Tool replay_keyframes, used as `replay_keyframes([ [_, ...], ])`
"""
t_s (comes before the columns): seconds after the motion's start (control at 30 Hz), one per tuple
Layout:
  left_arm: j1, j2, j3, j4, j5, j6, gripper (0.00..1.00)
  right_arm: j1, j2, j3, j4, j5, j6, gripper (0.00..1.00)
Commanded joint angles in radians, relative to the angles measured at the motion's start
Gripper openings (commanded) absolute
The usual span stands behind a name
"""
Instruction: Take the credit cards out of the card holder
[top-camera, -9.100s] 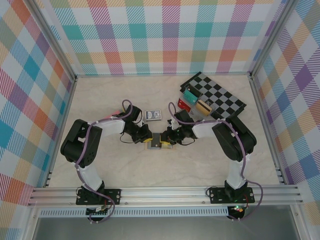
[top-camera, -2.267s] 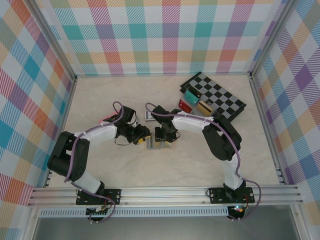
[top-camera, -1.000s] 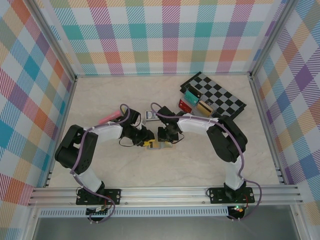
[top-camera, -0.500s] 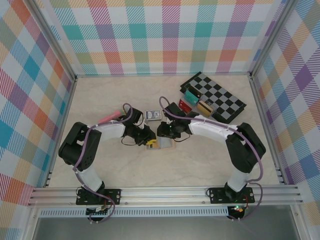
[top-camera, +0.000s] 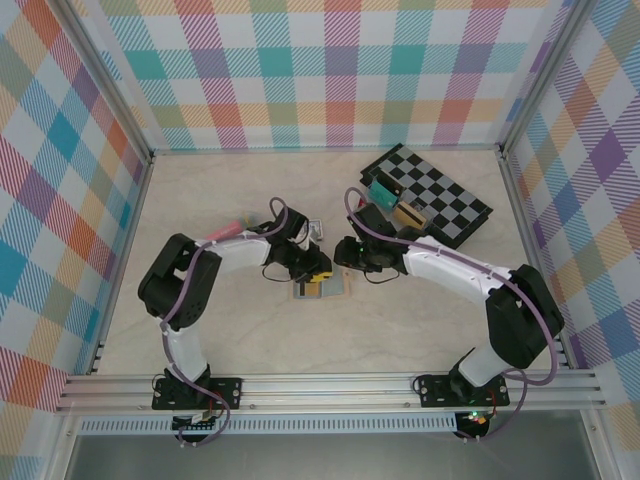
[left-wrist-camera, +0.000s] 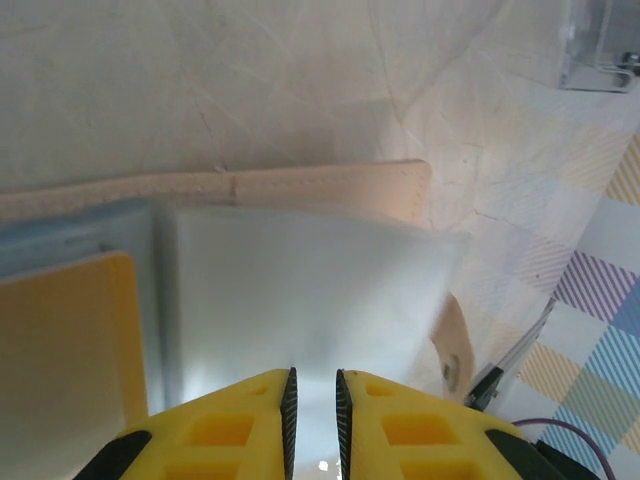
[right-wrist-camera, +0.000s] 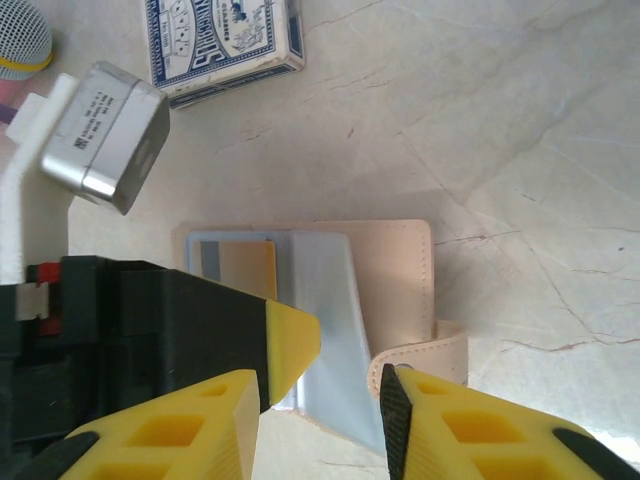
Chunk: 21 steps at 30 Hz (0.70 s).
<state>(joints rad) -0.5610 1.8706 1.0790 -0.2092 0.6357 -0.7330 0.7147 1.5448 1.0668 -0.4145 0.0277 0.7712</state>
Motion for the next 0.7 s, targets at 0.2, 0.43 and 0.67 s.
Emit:
replay_keyframes([
  [0.2, -0.016, 0.047, 0.054, -0.06, -0.016, 0.024, 0.2, -0.003, 0.005, -0.003, -0.01, -0.027, -0.005, 0.38],
  [0.43, 0.054, -0.108, 0.068, -0.224, -0.098, 0.106, 0.23, -0.003, 0.047, 0.019, 0.058, -0.187, -0.052, 0.34],
  [0.67, 0.194, -0.199, -0.03, -0.258, -0.125, 0.12, 0.24, 0.021, 0.19, 0.128, 0.071, -0.345, -0.093, 0.29],
])
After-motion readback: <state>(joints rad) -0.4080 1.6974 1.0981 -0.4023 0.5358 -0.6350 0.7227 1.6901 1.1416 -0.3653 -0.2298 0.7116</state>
